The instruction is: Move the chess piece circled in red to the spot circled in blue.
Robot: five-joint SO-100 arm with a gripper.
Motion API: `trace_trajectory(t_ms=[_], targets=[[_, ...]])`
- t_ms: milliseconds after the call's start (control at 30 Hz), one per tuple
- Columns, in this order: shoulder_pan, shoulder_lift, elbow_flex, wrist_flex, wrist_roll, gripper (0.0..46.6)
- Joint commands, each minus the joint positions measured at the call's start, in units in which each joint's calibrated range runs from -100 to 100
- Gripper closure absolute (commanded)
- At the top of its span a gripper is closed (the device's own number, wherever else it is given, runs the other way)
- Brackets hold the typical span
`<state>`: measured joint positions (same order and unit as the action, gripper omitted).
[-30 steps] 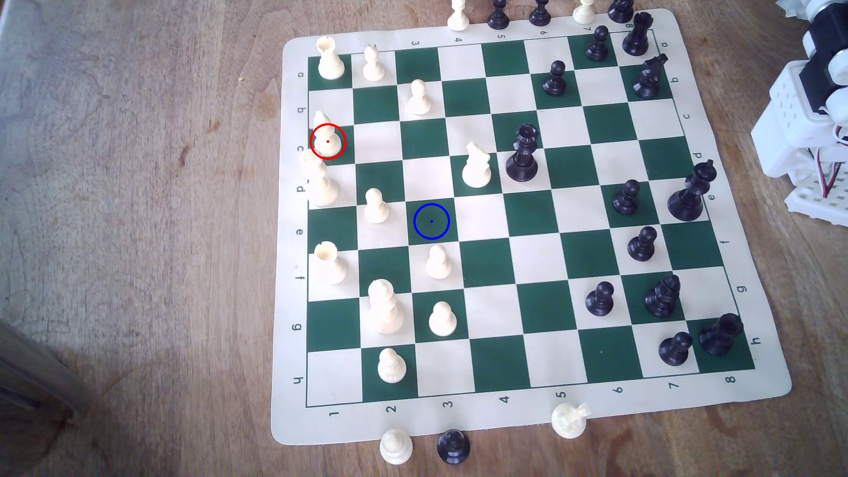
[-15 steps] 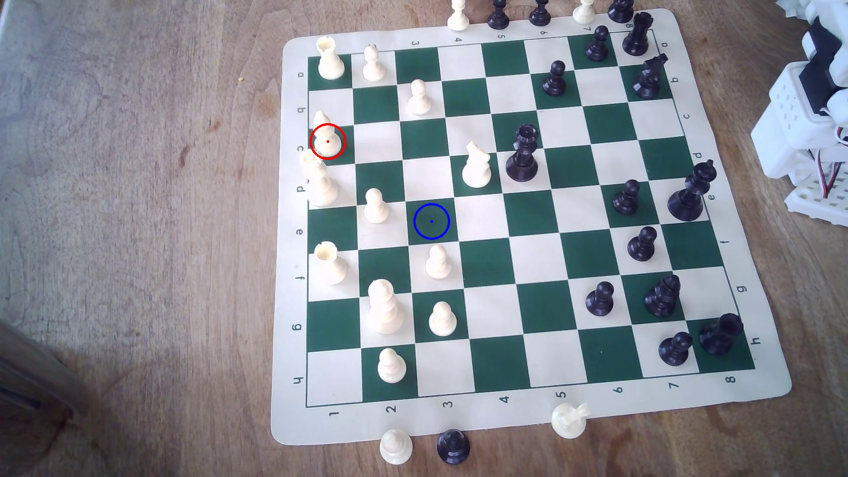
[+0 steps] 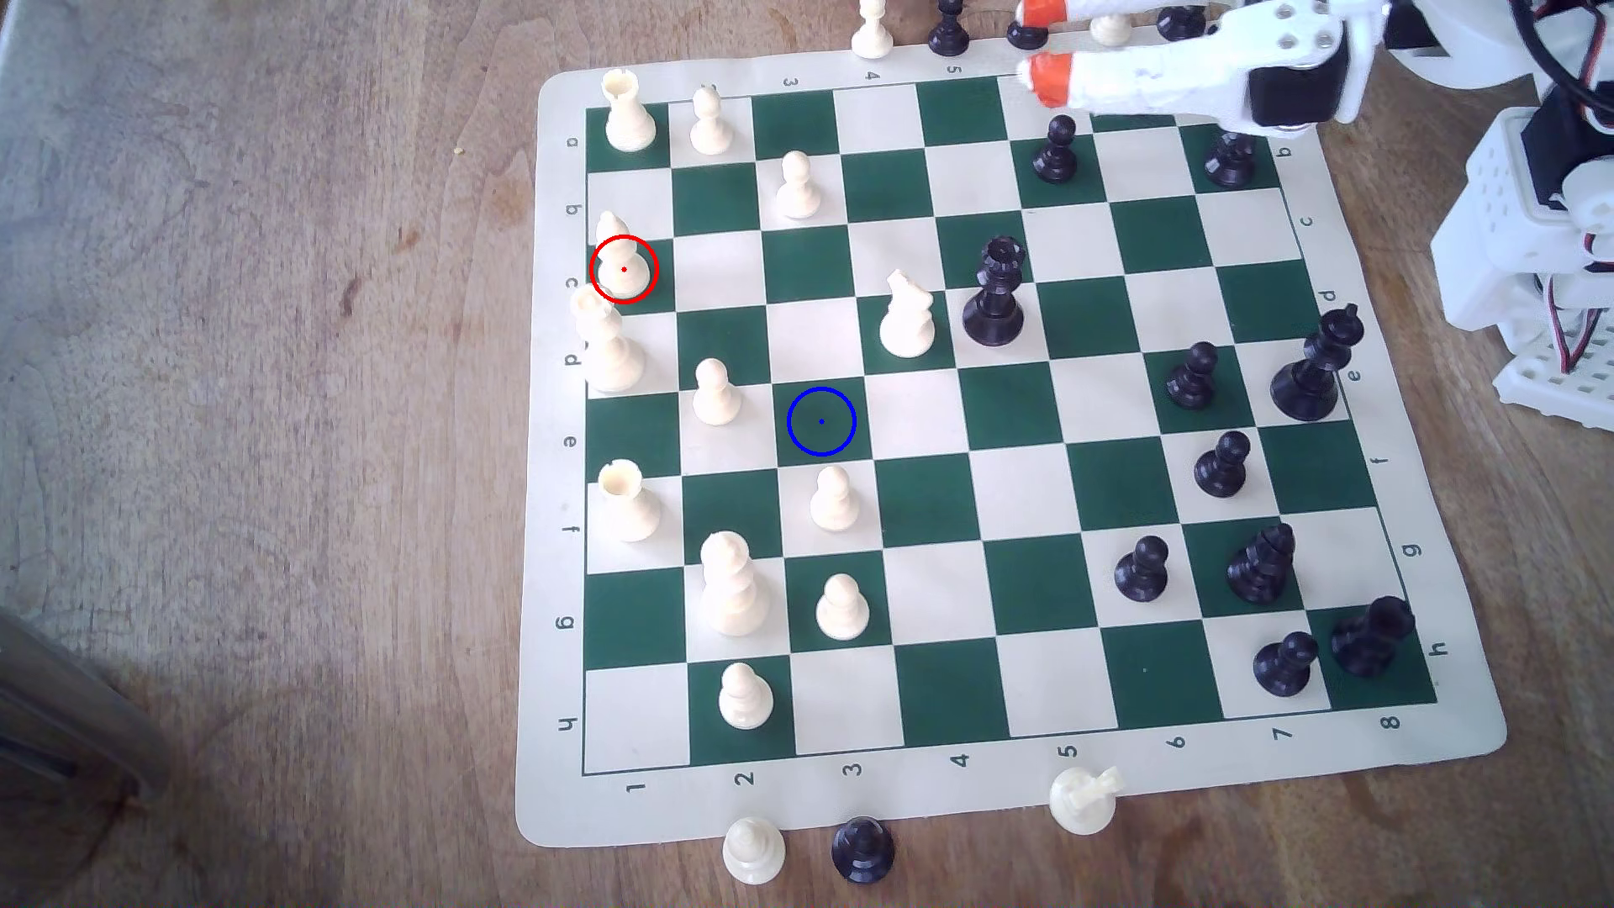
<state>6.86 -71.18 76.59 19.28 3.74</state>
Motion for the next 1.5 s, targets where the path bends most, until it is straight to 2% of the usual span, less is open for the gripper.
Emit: trace_trajectory(t_ms=[0, 100, 133, 300, 433, 633, 867, 1133, 1467], targets=[[1.63, 25.42, -24.28, 3.65, -2.1, 34.2], [0.06, 34.25, -35.34, 7.58, -3.76, 33.0], [-0.87, 39.85, -42.23, 9.3, -4.69, 32.5], [-2.28, 54.71, -56.83, 8.97, -6.54, 33.2], [-1.11, 66.17, -63.81, 6.76, -7.62, 33.3], [1.16, 77.12, -71.88, 4.39, -10.01, 33.1], [1.63, 86.46, -81.31, 2.5, -11.23, 33.8], [0.85, 91.98, -87.56, 2.34, -11.48, 34.2], [1.39, 98.0, -90.46, 0.13, -12.26, 32.2]])
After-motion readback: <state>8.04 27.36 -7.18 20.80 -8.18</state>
